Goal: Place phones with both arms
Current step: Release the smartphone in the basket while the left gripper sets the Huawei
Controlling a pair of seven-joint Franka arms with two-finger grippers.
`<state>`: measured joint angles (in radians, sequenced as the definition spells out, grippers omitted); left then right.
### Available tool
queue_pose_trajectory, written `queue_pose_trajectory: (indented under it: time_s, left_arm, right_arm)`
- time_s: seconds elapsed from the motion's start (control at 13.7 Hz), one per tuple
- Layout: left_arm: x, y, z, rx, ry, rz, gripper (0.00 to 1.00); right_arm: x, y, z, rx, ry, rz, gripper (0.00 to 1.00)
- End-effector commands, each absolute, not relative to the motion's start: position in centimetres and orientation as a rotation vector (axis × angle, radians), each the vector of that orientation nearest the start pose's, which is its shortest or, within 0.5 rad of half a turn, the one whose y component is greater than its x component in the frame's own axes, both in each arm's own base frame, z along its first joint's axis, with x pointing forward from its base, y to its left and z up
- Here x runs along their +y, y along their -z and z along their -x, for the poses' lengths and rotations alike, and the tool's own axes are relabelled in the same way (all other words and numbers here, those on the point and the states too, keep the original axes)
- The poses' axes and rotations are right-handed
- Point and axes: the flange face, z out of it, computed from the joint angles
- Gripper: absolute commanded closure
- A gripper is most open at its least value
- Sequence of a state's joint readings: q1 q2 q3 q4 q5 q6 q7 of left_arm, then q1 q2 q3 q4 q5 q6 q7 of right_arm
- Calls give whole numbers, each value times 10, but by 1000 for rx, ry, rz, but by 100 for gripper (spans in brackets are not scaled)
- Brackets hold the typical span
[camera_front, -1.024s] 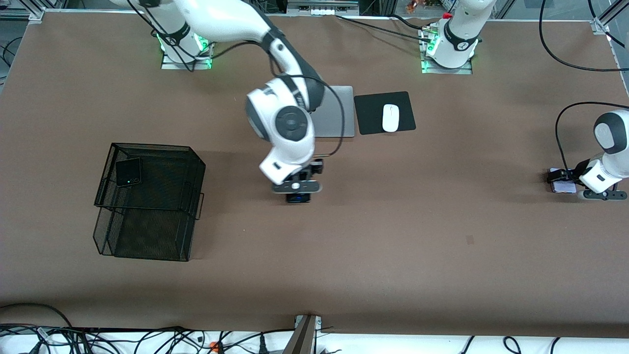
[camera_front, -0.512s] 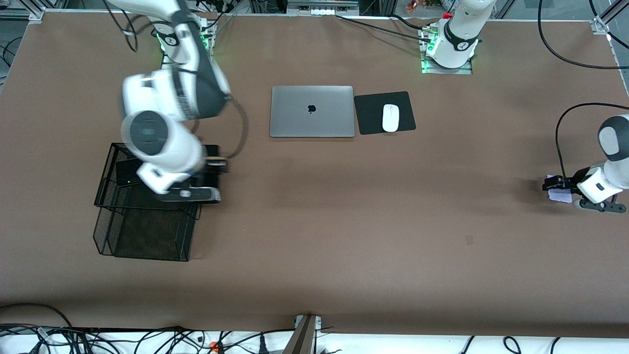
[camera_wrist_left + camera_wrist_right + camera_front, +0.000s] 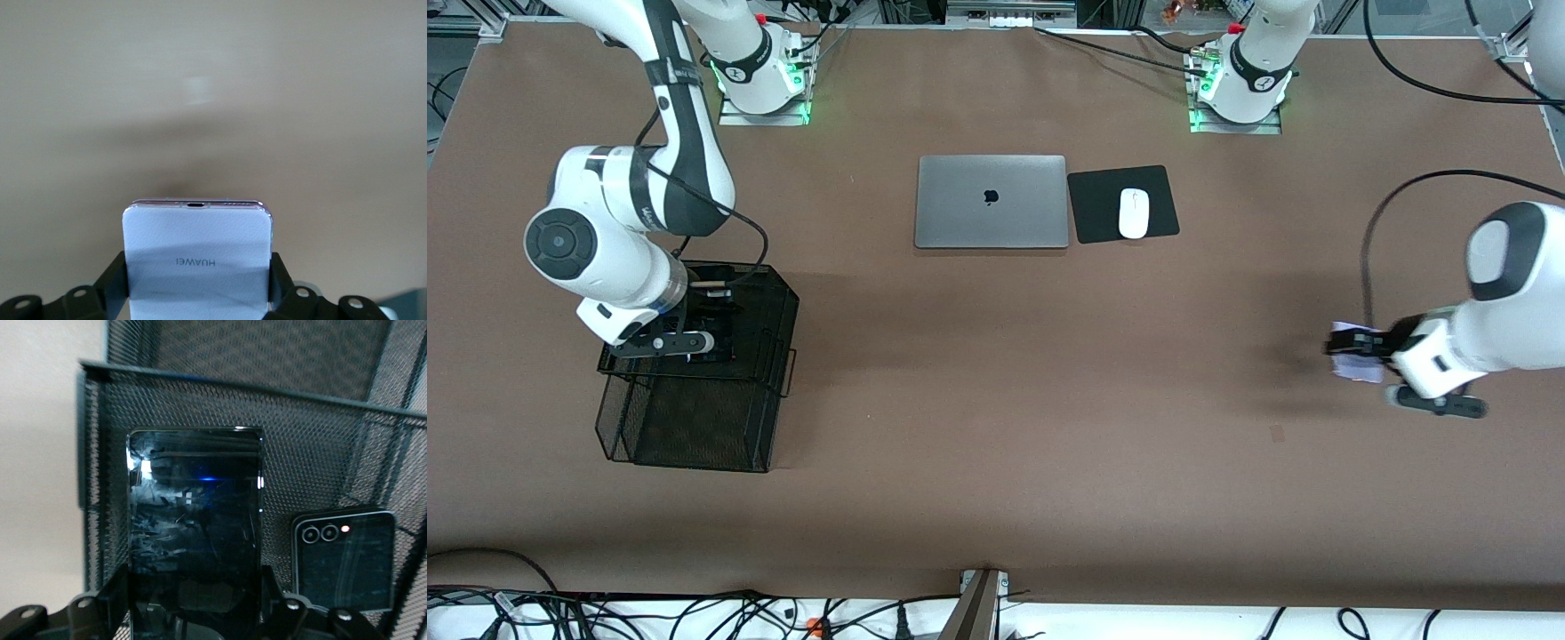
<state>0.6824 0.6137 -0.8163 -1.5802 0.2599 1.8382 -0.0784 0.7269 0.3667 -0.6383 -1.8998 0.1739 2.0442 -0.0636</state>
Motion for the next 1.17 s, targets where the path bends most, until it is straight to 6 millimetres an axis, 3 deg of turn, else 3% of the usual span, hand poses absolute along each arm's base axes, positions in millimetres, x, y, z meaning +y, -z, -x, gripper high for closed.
queue_pose_trajectory:
  time_s: [0.0,0.07,0.15,0.22,0.44,0.66,0.88,0.95,1.1]
  left_arm:
    - [-91,-360,-659,126,-327,3318,62]
    - [-145,-359,-657,203,-247,3319,61]
    - [-187,-349,-655,226,-179,3319,62]
    - [-221,-336,-649,194,-167,3314,62]
    - [-314,-292,-625,116,-131,3320,62]
    - [-382,-246,-600,97,7,3311,54]
    - [-420,-200,-576,24,40,3277,54]
    - [-431,-179,-567,-9,33,3269,55]
    - [-443,-162,-559,-57,93,3257,49]
  right_arm:
    - [79,-316,-603,-86,-202,3176,100]
    - [79,-314,-604,-78,-204,3172,97]
    - [82,-318,-607,-69,-195,3171,41]
    - [83,-322,-611,-70,-186,3173,0]
    - [85,-334,-617,-91,-163,3171,0]
    - [86,-378,-625,-116,-209,3160,0]
    - [97,-429,-631,-125,-279,3149,0]
    - [100,-436,-631,-129,-285,3148,0]
    - [106,-438,-631,-134,-276,3146,0]
